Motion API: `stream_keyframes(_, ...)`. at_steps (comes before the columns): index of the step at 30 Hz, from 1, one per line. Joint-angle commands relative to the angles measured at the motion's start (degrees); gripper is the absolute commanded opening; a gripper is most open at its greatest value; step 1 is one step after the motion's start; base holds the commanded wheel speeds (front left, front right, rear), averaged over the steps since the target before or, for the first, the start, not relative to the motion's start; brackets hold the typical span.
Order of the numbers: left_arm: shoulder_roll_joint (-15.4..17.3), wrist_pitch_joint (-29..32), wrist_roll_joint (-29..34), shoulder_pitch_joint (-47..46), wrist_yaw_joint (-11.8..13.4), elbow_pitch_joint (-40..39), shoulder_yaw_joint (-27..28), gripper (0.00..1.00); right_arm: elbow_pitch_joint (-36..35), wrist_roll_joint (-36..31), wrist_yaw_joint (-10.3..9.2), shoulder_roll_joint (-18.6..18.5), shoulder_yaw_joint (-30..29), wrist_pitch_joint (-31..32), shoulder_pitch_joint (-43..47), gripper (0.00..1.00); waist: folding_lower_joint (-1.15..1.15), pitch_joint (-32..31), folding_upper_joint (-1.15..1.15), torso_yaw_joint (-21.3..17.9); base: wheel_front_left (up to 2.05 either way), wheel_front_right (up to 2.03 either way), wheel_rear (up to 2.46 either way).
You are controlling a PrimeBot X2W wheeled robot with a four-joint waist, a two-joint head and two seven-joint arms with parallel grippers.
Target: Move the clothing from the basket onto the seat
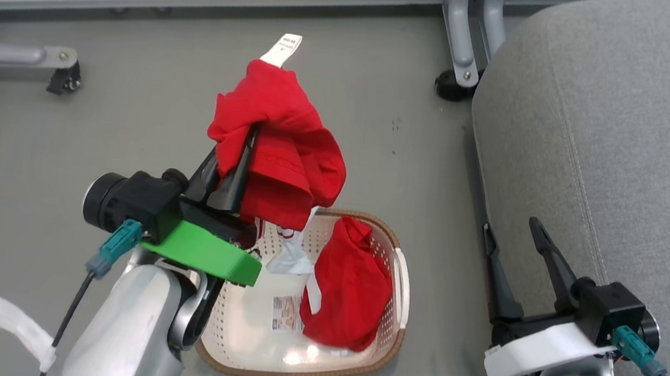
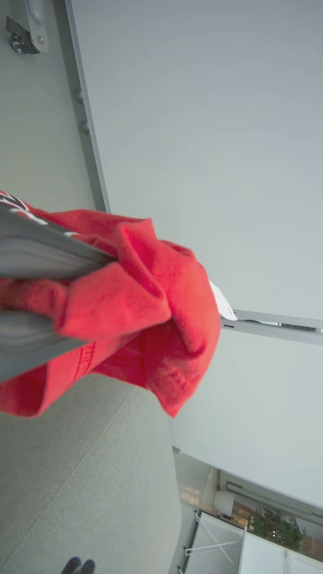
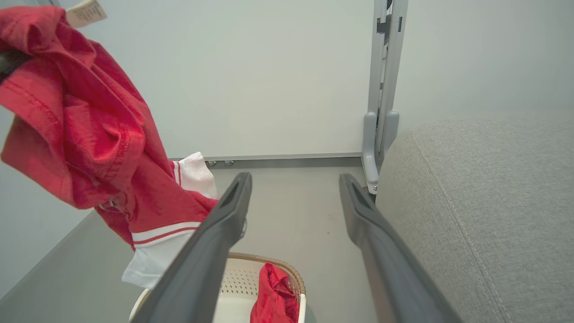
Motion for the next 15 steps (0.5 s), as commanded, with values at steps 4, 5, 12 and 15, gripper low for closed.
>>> stream_keyframes(4, -0.44, -0.19, -0.42, 3.12, -0.67, -5.85, 1.12, 0.00, -1.85, -0.46, 0.00, -0.27, 0.52, 1.64, 2.72, 1.00, 0.00, -4.91, 0.00, 1.13, 0.00, 0.00, 0.00)
stream_keyframes(5, -0.48, -0.19, -0.31, 3.54, -0.78, -6.79, 1.37, 0.00, -2.17, -0.45, 0.00, -0.30, 0.60, 1.95, 3.13, 1.00, 0.00, -5.38, 0.00, 1.13, 0.00, 0.00, 0.00)
stream_keyframes(12, -0.34, -0.20, 0.52, 9.18, -0.77, -11.62, 1.80, 0.00, -4.30, 0.01, 0.00, -0.54, 1.50, 4.29, 6.68, 1.00, 0.00, -9.72, 0.00, 0.59, 0.00, 0.00, 0.00)
stream_keyframes(15, 0.00, -0.20, 0.66, 11.97, -0.52, -12.92, 1.70, 0.00, -5.15, 0.22, 0.00, -0.65, 1.82, 5.08, 8.25, 1.00, 0.00, -11.21, 0.00, 0.34, 0.00, 0.00, 0.00)
